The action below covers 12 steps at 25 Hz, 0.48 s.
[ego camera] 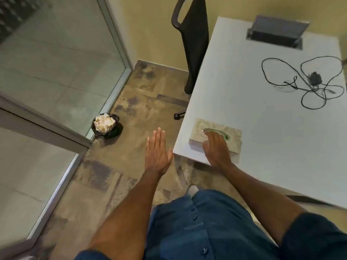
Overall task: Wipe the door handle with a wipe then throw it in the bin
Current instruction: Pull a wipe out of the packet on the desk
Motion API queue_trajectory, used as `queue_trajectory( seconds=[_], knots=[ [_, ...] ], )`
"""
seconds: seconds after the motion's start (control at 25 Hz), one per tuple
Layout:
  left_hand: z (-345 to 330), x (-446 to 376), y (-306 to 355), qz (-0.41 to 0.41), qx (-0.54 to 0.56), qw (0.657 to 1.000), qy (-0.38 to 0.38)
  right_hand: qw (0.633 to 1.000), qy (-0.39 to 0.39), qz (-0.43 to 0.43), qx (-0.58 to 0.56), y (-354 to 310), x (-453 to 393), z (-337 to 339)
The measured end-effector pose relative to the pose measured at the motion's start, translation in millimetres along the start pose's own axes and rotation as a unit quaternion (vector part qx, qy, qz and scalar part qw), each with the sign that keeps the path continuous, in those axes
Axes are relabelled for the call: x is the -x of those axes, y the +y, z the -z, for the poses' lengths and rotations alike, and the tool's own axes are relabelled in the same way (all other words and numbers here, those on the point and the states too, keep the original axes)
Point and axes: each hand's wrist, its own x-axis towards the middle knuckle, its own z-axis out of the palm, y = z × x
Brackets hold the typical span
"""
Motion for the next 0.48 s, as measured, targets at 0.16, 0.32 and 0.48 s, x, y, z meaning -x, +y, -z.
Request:
queue_trajectory(
  seconds=[0.16,0.32,0.48],
  knots=[
    [-22.6,-19.4,44.9,-0.029,0.023,0.997,-0.061,0.994,0.028,-0.095,-0.044,49.6,-14.5,5.7],
    [-41.2,-43.8,82.0,-0.062,0.053,0.991,-0.108,0.986,0.005,-0.130,-0.105,78.5,-36.6,1.2],
    [-55.7,-69.2,112.8,-0.074,0.075,0.982,-0.159,0.982,0.000,-0.133,-0.136,95.8,-53.2,-8.9]
  ],
)
